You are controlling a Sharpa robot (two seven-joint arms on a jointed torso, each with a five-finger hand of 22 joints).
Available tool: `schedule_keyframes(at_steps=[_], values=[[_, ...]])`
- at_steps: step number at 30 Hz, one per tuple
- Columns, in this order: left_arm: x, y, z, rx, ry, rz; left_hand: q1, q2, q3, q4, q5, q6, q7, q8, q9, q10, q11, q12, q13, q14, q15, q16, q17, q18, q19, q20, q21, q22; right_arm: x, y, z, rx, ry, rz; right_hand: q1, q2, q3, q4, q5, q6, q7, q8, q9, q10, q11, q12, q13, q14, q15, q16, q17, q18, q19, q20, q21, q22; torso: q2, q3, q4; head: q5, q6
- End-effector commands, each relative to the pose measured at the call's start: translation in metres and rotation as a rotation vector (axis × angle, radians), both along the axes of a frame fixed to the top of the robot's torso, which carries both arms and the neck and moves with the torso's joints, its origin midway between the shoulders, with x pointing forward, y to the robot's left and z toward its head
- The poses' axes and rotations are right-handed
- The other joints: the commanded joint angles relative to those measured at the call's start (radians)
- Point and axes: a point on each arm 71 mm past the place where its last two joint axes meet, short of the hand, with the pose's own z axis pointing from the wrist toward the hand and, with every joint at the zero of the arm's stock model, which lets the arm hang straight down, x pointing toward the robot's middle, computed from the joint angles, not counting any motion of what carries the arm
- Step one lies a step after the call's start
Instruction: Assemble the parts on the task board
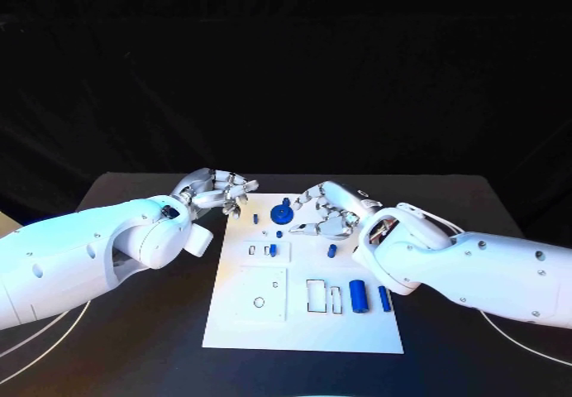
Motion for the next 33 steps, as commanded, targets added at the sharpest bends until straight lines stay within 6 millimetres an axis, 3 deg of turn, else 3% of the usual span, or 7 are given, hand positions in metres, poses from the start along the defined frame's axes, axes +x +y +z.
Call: schedule_keyframes(at_steps=[1, 2, 5, 7, 11, 19, 33], values=[[-0.002, -0.006, -0.011, 0.282, 0.065, -0.125, -0.038, 0.017, -0.011, 0.004, 0.002, -0.011, -0.009, 0.047, 0.04, -0.021, -0.01, 0.119, 0.072, 0.112, -0.006, 0.135, 0.189, -0.028, 0.077, -0.005, 0.123, 0.159, -0.001, -0.012, 0.012, 0.17, 0.054, 0.047, 0.019, 0.001, 0.003, 0.0, 0.015, -0.004, -0.002, 0.001, 0.001, 0.003, 0.007, -0.005, 0.163, 0.086, 0.004, -0.004, 0.187, 0.018, 0.052, 0.007, -0.004, 0.193, -0.009, 0.0033, -0.0069, 0.007, -0.001], [-0.002, -0.006, -0.012, 0.31, 0.072, -0.135, -0.05, 0.024, -0.013, 0.003, 0.002, -0.006, -0.015, 0.061, 0.05, -0.007, -0.012, 0.153, 0.097, 0.143, -0.01, 0.166, 0.247, -0.034, 0.105, -0.007, 0.149, 0.2, 0.0, -0.016, 0.013, 0.18, 0.061, 0.039, 0.021, 0.002, 0.003, 0.001, 0.021, -0.002, -0.002, 0.002, 0.002, 0.003, 0.007, -0.004, 0.163, 0.086, 0.004, -0.004, 0.186, 0.019, 0.052, 0.007, -0.005, 0.193, -0.009, 0.0038, -0.0073, 0.009, -0.002], [0.0, -0.009, -0.016, 0.451, 0.109, -0.169, -0.092, 0.045, -0.022, 0.004, 0.004, 0.002, -0.033, 0.12, 0.104, 0.08, -0.032, 0.316, 0.288, 0.202, -0.024, 0.225, 0.36, -0.053, 0.18, -0.019, 0.222, 0.313, 0.005, -0.035, 0.019, 0.227, 0.092, -0.01, 0.027, 0.007, 0.002, 0.002, 0.04, -0.002, -0.002, 0.004, 0.002, 0.004, 0.007, -0.004, 0.163, 0.086, 0.004, -0.004, 0.187, 0.018, 0.053, 0.007, -0.004, 0.194, -0.013, 0.0067, -0.0084, 0.016, -0.005], [0.003, -0.012, -0.017, 0.537, 0.137, -0.184, -0.109, 0.058, -0.024, 0.004, 0.008, 0.009, -0.044, 0.147, 0.132, 0.136, -0.041, 0.387, 0.383, 0.233, -0.033, 0.253, 0.425, -0.064, 0.222, -0.026, 0.253, 0.37, 0.007, -0.046, 0.022, 0.249, 0.103, -0.038, 0.028, 0.009, 0.0, 0.002, 0.051, -0.003, -0.002, 0.005, 0.002, 0.003, 0.007, -0.004, 0.163, 0.087, 0.004, -0.004, 0.189, 0.018, 0.053, 0.007, -0.004, 0.194, -0.015, 0.0082, -0.0077, 0.018, -0.006], [0.011, -0.02, -0.017, 0.689, 0.18, -0.223, -0.095, 0.063, -0.01, 0.004, 0.011, 0.014, -0.058, 0.169, 0.16, 0.192, -0.054, 0.449, 0.47, 0.264, -0.046, 0.281, 0.496, -0.074, 0.266, -0.037, 0.282, 0.425, 0.012, -0.063, 0.024, 0.28, 0.122, -0.091, 0.027, 0.01, -0.001, 0.003, 0.054, -0.002, -0.002, 0.006, 0.002, 0.004, 0.007, -0.003, 0.164, 0.087, 0.003, -0.004, 0.188, 0.018, 0.053, 0.007, -0.004, 0.194, -0.018, 0.0078, -0.005, 0.015, -0.011], [0.024, -0.038, -0.016, 0.897, 0.236, -0.301, -0.18, 0.068, -0.038, 0.006, 0.001, 0.0, -0.057, 0.178, 0.193, 0.194, -0.054, 0.457, 0.479, 0.262, -0.047, 0.276, 0.486, -0.079, 0.283, -0.044, 0.293, 0.446, 0.019, -0.082, 0.024, 0.296, 0.133, -0.154, 0.022, 0.015, -0.003, 0.004, 0.059, -0.001, -0.003, 0.008, 0.003, 0.005, 0.006, -0.002, 0.165, 0.087, 0.003, -0.004, 0.189, 0.018, 0.054, 0.007, -0.004, 0.194, -0.019, 0.0107, -0.0118, 0.021, -0.026], [0.03, -0.064, -0.02, 0.964, 0.26, -0.361, -0.219, 0.078, -0.059, 0.006, -0.012, -0.008, -0.056, 0.181, 0.21, 0.194, -0.052, 0.462, 0.489, 0.262, -0.046, 0.275, 0.486, -0.079, 0.285, -0.043, 0.295, 0.451, 0.025, -0.087, 0.021, 0.287, 0.147, -0.18, 0.011, 0.021, -0.008, 0.005, 0.061, -0.002, -0.003, 0.009, 0.003, 0.002, 0.006, -0.005, 0.161, 0.086, 0.003, -0.005, 0.186, 0.02, 0.051, 0.007, -0.009, 0.191, -0.019, 0.0091, -0.0088, 0.022, -0.037]])
